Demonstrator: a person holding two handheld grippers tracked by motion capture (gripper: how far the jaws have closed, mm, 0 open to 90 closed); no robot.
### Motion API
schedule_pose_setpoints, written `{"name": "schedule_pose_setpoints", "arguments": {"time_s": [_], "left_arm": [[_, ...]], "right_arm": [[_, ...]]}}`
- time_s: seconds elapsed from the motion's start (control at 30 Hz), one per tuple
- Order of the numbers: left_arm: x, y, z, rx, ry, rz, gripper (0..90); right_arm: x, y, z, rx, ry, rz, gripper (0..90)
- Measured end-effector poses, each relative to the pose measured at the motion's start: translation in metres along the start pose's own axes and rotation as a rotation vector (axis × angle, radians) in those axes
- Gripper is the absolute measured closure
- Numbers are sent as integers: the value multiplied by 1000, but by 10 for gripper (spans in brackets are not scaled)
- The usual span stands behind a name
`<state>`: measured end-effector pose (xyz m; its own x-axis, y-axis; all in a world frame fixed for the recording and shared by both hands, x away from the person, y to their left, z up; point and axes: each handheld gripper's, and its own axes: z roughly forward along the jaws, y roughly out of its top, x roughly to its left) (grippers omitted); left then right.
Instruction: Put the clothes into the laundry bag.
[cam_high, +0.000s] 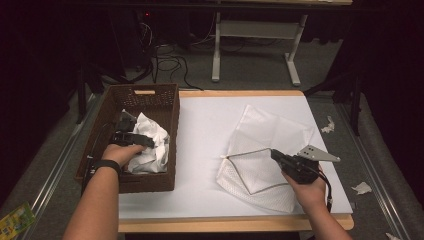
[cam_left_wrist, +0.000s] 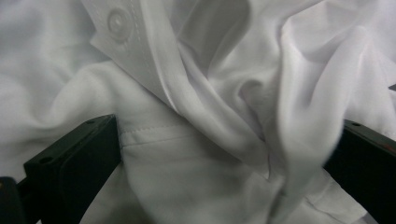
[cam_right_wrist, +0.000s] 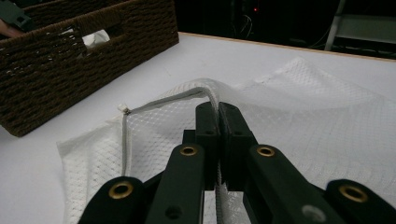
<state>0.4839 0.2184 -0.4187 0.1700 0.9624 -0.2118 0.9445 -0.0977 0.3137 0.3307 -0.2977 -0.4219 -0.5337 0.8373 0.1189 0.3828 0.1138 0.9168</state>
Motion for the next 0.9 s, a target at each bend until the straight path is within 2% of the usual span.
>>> {"name": "schedule_pose_setpoints", "arguments": {"time_s": [0.07, 0.17, 0.23, 0.3, 0.37, 0.43, 0.6, 0.7, 0.73, 0.77, 0.9], "left_arm": [[0, 1, 3, 26, -5, 5, 2], [-2, 3, 7, 27, 17, 14, 2], [-3, 2, 12, 46, 24, 31, 4], [-5, 0, 18, 85, 30, 54, 7], [-9, -2, 27, 152, 66, 95, 7], [-12, -2, 30, 163, 88, 111, 4], [-12, -2, 29, 156, 83, 120, 33], [-14, -2, 26, 138, 62, 134, 168], [-14, -2, 25, 130, 56, 138, 283], [-14, -2, 24, 120, 52, 139, 283], [-16, -2, 21, 104, 41, 159, 480]], "right_arm": [[1, 0, 0, 5, -1, 7, 883], [1, 0, 1, 5, 0, 1, 882], [1, 0, 1, 5, -1, 0, 881], [1, 0, 0, 4, -4, 1, 880], [1, -1, 0, 5, -5, 4, 879], [1, -1, 0, 4, -6, -1, 879], [2, -1, 0, 3, -6, -3, 879], [1, -1, 0, 3, -5, -5, 879], [1, -1, 1, 5, -5, -6, 878], [1, -1, 1, 5, -5, -6, 878], [2, -1, 0, 3, -7, -1, 878]]}}
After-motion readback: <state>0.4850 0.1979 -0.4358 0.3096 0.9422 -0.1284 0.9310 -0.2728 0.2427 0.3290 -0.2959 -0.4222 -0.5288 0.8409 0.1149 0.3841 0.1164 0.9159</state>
